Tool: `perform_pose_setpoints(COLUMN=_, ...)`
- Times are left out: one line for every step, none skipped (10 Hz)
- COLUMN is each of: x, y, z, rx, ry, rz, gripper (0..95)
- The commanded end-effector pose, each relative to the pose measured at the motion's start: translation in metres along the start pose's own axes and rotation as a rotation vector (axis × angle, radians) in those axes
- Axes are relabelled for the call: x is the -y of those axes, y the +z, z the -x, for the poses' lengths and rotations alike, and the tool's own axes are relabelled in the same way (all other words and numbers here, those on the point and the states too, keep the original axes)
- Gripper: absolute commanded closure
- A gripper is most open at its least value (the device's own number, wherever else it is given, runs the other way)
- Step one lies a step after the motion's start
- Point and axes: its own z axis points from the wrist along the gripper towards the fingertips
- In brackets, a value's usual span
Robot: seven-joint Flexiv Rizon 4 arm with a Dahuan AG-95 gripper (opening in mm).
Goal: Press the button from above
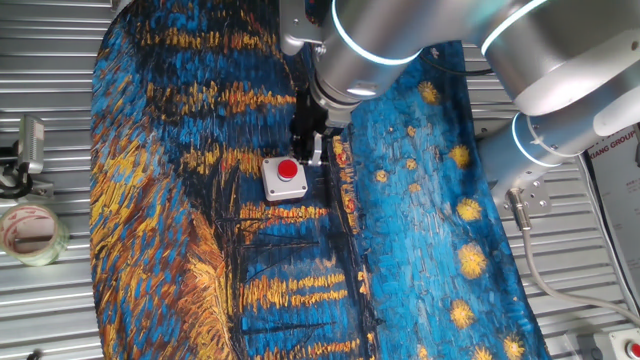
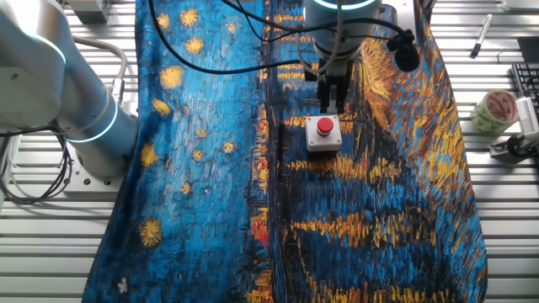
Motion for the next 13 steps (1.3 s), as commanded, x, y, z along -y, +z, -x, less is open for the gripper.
perform_pose_setpoints(x=0.001, y=0.001, z=-0.002, rx=0.001, ry=-0.006, rz=-0.001, gripper=95.0)
perform_pose_setpoints(x=0.002, y=0.003, z=-0.003, rx=0.004, ry=-0.011, rz=-0.001, gripper=95.0)
perform_pose_setpoints(x=0.002, y=0.005, z=-0.003, rx=0.01, ry=-0.014, rz=0.0, gripper=95.0)
perform_pose_setpoints(x=0.001, y=0.007, z=-0.002, rx=0.009, ry=-0.014, rz=-0.002, gripper=95.0)
perform_pose_setpoints(x=0.001, y=0.008, z=-0.002, rx=0.01, ry=-0.011, rz=-0.002, gripper=95.0)
perform_pose_setpoints(x=0.0, y=0.01, z=-0.002, rx=0.01, ry=-0.01, rz=-0.003, gripper=95.0)
perform_pose_setpoints(x=0.001, y=0.014, z=-0.002, rx=0.015, ry=-0.012, rz=-0.001, gripper=95.0)
perform_pose_setpoints(x=0.002, y=0.016, z=-0.003, rx=0.017, ry=-0.014, rz=0.0, gripper=95.0)
perform_pose_setpoints(x=0.003, y=0.019, z=-0.003, rx=0.025, ry=-0.018, rz=0.0, gripper=95.0)
perform_pose_setpoints(x=0.003, y=0.021, z=-0.003, rx=0.028, ry=-0.018, rz=0.0, gripper=95.0)
perform_pose_setpoints(x=0.003, y=0.022, z=-0.003, rx=0.029, ry=-0.017, rz=0.002, gripper=95.0)
perform_pose_setpoints(x=0.003, y=0.023, z=-0.003, rx=0.028, ry=-0.016, rz=0.003, gripper=95.0)
perform_pose_setpoints(x=0.003, y=0.024, z=-0.003, rx=0.028, ry=-0.016, rz=0.002, gripper=95.0)
